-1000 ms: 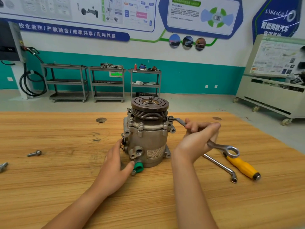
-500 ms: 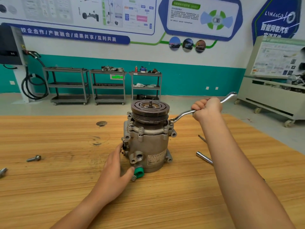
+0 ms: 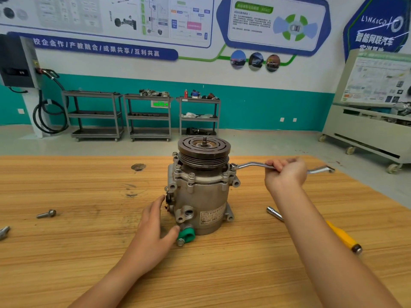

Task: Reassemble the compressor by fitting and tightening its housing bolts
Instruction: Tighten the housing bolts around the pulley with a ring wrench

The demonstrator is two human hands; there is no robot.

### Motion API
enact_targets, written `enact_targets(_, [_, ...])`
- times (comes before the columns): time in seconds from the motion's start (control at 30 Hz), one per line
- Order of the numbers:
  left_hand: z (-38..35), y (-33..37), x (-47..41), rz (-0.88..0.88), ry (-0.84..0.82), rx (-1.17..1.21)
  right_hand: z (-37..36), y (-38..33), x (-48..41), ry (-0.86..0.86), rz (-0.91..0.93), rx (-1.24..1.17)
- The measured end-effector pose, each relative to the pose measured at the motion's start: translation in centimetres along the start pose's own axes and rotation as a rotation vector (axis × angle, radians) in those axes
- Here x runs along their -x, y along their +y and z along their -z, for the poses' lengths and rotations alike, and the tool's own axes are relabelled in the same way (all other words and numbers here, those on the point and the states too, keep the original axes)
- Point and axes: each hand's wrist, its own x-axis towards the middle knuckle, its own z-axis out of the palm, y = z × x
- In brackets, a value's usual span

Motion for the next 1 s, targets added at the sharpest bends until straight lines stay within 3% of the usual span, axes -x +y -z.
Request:
enact_targets(0.17, [0.1, 0.2, 0.1, 0.002, 0.012, 0.009, 3.2, 3.0, 5.7, -0.186, 0.434, 0.047])
enact_targets(0.3, [0.1, 0.4, 0.2, 0.006, 0.006, 0.01, 4.8, 7.8, 8.4, -0.574, 1.12, 0.593])
enact_targets(0.4, [0.4, 0.5, 0.2, 0.0, 0.012, 0.025, 4.3, 8.7, 9.0, -0.734, 1.327, 0.745])
enact_targets(0.47, [0.5, 0.4, 0.2, -0.002, 0.019, 0.031, 2.6, 6.9, 9.9, -0.654, 1.169, 0.553])
enact_targets(0.57, [0.5, 0.4, 0.2, 0.0, 0.009, 0.026, -1.3, 1.2, 9.4, -0.507, 0.752, 0.012])
enact_targets(0.63, [0.3, 0.4, 0.2, -0.003, -0.004, 0.02, -3.8, -2.3, 7.1, -0.398, 0.527, -0.132])
enact_targets(0.8, [0.3, 0.3, 0.2, 0.002, -0.015, 0.02, -4.9, -2.6, 0.8, -0.241, 0.001, 0.09])
enact_targets(1.0, [0.2, 0.2, 0.0, 0.01, -0.019, 0.014, -4.1, -0.4, -3.2, -0.211, -0.258, 0.112])
